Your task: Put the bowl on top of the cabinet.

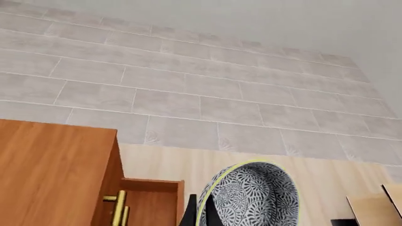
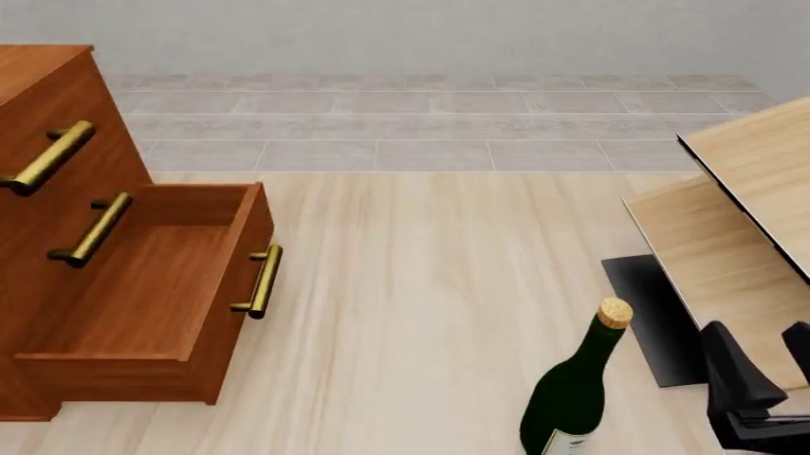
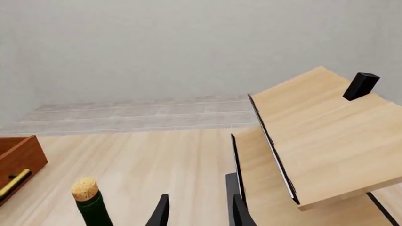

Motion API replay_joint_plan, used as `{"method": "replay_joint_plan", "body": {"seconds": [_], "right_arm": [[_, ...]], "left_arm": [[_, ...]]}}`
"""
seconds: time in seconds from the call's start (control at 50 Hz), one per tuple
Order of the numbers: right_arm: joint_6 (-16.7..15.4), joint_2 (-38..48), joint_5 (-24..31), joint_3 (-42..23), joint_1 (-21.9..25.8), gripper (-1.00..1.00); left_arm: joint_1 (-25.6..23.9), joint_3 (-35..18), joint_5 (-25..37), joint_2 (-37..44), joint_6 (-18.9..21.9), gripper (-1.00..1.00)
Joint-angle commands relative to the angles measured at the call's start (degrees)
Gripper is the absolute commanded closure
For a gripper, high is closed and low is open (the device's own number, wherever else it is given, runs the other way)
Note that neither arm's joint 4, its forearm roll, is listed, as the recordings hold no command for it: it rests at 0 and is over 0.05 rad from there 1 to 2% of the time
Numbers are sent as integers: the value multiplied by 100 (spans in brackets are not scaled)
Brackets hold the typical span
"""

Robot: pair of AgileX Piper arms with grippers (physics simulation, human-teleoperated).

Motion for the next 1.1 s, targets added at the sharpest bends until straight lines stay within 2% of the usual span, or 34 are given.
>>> {"method": "replay_joint_plan", "body": {"seconds": [0.02,0.12,0.14,0.18,0.2,0.22,0.32,0.42,0.46,0.54,0.6,0.7,0.76,0.82,0.92,0.94,1.0,1.1], "right_arm": [[-4,83,-84,0,10,-100],[-11,44,-43,0,13,-100],[-14,33,-31,0,13,-100],[-15,20,-19,0,15,-100],[-23,32,-29,0,21,-100],[-33,49,-47,1,23,-100],[-47,68,-65,1,24,-100],[-50,141,-139,1,17,-100],[-49,171,-171,1,11,-100],[-51,158,-159,1,15,-100],[-51,137,-140,1,12,-100],[-56,114,-120,1,5,-100],[-63,89,-94,1,6,-100],[-72,68,-73,1,9,-100],[-84,69,-74,1,10,-100],[-97,70,-72,1,10,-100],[-102,63,-68,1,9,-100],[-146,78,-77,2,-10,-100]], "left_arm": [[749,-339,50,-79,-183,100],[1000,-475,122,-89,-317,100],[1258,-510,80,-126,-386,100],[1218,-492,111,-122,-450,100],[1383,-373,49,-213,-702,100],[1556,-423,51,-238,-651,100],[1640,-257,16,-383,-892,100],[1908,113,-182,-565,-1084,100],[2047,456,-405,-771,-1401,100],[2278,557,-494,-849,-1415,100],[2441,825,-637,-959,-1624,100],[2606,1672,-1062,-1273,-2095,100],[2704,1814,-1146,-1312,-2166,100],[2991,2096,-1381,-1415,-2458,100],[3121,2266,-1519,-1454,-2547,100],[3297,2372,-1571,-1431,-2597,100],[3407,2381,-1586,-1396,-2572,100],[3653,2615,-1734,-1413,-2756,100]]}}
